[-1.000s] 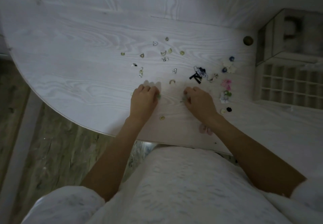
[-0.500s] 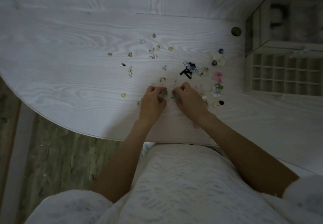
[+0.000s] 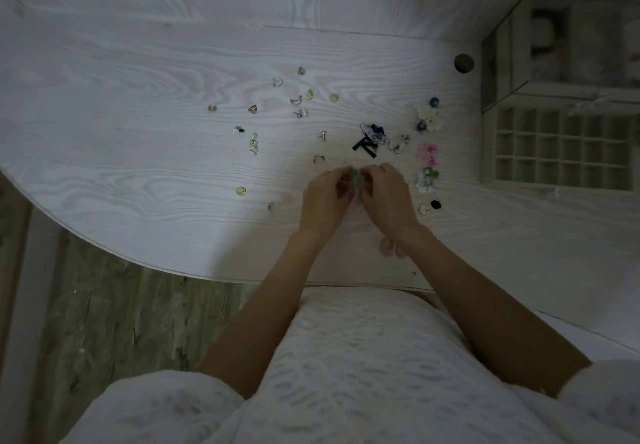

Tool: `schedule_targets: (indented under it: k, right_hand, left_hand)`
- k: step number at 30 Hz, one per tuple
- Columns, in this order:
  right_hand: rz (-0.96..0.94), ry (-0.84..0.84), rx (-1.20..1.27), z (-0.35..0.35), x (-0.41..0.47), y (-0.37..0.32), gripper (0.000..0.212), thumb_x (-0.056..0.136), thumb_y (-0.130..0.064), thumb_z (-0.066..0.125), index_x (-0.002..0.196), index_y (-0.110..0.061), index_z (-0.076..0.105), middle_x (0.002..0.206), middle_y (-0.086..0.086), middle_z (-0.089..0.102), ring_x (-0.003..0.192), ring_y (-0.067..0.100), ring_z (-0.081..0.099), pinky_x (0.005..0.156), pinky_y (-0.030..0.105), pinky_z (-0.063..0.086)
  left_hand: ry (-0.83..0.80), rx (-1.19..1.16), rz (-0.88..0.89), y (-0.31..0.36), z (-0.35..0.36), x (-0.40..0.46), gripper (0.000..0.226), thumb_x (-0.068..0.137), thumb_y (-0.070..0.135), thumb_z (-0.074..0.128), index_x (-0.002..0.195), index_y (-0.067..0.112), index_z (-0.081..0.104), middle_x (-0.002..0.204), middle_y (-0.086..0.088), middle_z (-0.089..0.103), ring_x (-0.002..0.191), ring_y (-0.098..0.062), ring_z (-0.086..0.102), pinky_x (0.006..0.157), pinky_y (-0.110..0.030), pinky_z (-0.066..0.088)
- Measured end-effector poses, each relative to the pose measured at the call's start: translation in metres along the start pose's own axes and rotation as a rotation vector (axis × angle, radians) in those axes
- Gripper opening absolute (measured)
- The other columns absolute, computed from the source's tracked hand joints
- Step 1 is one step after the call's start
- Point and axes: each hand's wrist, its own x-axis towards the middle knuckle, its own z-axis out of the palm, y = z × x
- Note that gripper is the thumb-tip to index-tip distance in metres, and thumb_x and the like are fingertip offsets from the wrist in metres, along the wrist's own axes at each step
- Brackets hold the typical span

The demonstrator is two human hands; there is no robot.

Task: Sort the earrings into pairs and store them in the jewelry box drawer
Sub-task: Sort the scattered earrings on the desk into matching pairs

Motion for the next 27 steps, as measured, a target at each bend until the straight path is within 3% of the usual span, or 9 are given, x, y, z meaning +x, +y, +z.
schedule_targets:
  k: [5, 10, 13, 16, 18, 22, 27]
  right_hand:
    - [-0.021, -0.01, 0.005, -0.005, 0.001, -0.001, 0.03, 0.088, -0.003, 0.049, 0.117, 0.0, 0.056, 0.111, 0.02, 0.055, 0.1, 0.031, 0.053, 0.081, 0.033, 0.039]
    - [-0.163, -0.024, -0.08, -0.015, 0.009, -0.003, 0.028, 0.088, -0.005, 0.051, 0.116, -0.001, 0.058, 0.114, 0.019, 0.055, 0.091, 0.03, 0.057, 0.073, 0.031, 0.04]
    - [-0.281, -0.004, -0.129, -0.02, 0.022, -0.008, 0.026, 0.084, -0.003, 0.056, 0.11, -0.001, 0.061, 0.112, 0.015, 0.058, 0.091, 0.028, 0.058, 0.069, 0.026, 0.04]
    - [-0.344, -0.013, -0.214, -0.022, 0.048, -0.015, 0.026, 0.082, -0.004, 0.054, 0.106, -0.004, 0.063, 0.11, 0.013, 0.061, 0.108, 0.032, 0.051, 0.09, 0.037, 0.041]
    - [-0.363, 0.024, -0.268, -0.025, 0.069, -0.02, 0.026, 0.081, -0.005, 0.055, 0.105, -0.006, 0.065, 0.108, 0.012, 0.063, 0.11, 0.033, 0.047, 0.095, 0.04, 0.036]
    - [-0.309, 0.052, -0.264, -0.025, 0.108, -0.03, 0.028, 0.084, -0.004, 0.054, 0.11, -0.008, 0.063, 0.114, 0.011, 0.06, 0.111, 0.032, 0.044, 0.096, 0.034, 0.033]
    - [-0.263, -0.02, -0.194, -0.017, 0.14, -0.038, 0.03, 0.083, -0.002, 0.053, 0.112, -0.008, 0.06, 0.116, 0.013, 0.057, 0.107, 0.03, 0.049, 0.091, 0.034, 0.039]
  left_hand:
    - [-0.035, -0.022, 0.035, -0.001, -0.011, -0.006, 0.035, 0.086, 0.004, 0.057, 0.121, 0.006, 0.058, 0.112, -0.011, 0.067, 0.096, -0.021, 0.065, 0.089, -0.037, 0.052]
    - [0.161, 0.167, 0.301, -0.017, -0.052, -0.025, 0.029, 0.086, 0.012, 0.054, 0.113, 0.016, 0.062, 0.104, 0.003, 0.068, 0.076, -0.01, 0.065, 0.065, -0.029, 0.056]
    - [0.254, 0.25, 0.284, -0.028, -0.08, -0.026, 0.028, 0.084, 0.021, 0.052, 0.109, 0.021, 0.063, 0.097, 0.008, 0.069, 0.073, -0.005, 0.063, 0.059, -0.025, 0.052]
    - [0.296, 0.309, 0.209, -0.037, -0.098, -0.006, 0.026, 0.084, 0.02, 0.056, 0.109, 0.02, 0.064, 0.093, 0.005, 0.07, 0.079, -0.012, 0.063, 0.064, -0.026, 0.048]
    - [0.291, 0.296, 0.143, -0.037, -0.101, 0.019, 0.027, 0.084, 0.014, 0.058, 0.11, 0.018, 0.064, 0.096, 0.002, 0.069, 0.087, -0.018, 0.061, 0.07, -0.028, 0.047]
    - [0.251, 0.308, 0.133, -0.029, -0.091, 0.077, 0.031, 0.083, 0.011, 0.057, 0.112, 0.014, 0.063, 0.106, -0.007, 0.066, 0.099, -0.03, 0.055, 0.081, -0.038, 0.047]
    - [0.218, 0.403, 0.137, -0.019, -0.073, 0.127, 0.032, 0.079, 0.016, 0.06, 0.109, 0.008, 0.065, 0.104, -0.017, 0.066, 0.097, -0.037, 0.054, 0.082, -0.041, 0.046]
